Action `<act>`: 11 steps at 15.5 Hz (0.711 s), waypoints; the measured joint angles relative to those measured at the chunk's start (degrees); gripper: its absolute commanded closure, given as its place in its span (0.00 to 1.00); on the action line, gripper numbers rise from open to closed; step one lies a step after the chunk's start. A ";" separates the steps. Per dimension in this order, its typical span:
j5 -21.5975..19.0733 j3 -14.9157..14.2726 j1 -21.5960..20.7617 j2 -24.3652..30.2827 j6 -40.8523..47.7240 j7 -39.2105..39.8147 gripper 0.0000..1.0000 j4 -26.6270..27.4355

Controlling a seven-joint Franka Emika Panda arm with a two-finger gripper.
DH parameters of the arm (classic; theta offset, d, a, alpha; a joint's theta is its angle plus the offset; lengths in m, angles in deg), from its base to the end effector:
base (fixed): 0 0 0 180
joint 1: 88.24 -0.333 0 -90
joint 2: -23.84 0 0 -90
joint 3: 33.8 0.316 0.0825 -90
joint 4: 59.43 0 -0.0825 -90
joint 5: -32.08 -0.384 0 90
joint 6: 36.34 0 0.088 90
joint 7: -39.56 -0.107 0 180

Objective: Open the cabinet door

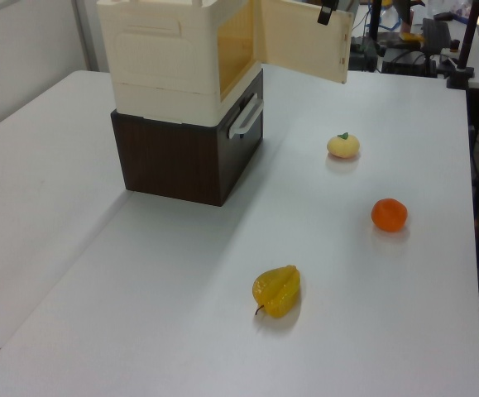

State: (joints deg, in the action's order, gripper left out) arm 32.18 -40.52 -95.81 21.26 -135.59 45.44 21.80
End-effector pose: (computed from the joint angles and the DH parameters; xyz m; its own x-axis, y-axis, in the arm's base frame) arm 0.5826 0.0104 0.6889 0.9571 0.1184 0.2644 0.1134 -0.9930 0.0343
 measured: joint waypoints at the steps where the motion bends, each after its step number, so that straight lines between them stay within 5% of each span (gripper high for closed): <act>1: 0.00 0.00 -0.05 -0.03 0.00 0.00 0.00 0.01; 11: -0.05 0.87 -0.51 -0.02 0.00 -1.19 0.00 -0.30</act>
State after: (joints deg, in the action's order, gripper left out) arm 32.12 -39.65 -96.32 21.24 -135.58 44.26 21.50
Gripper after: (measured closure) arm 0.000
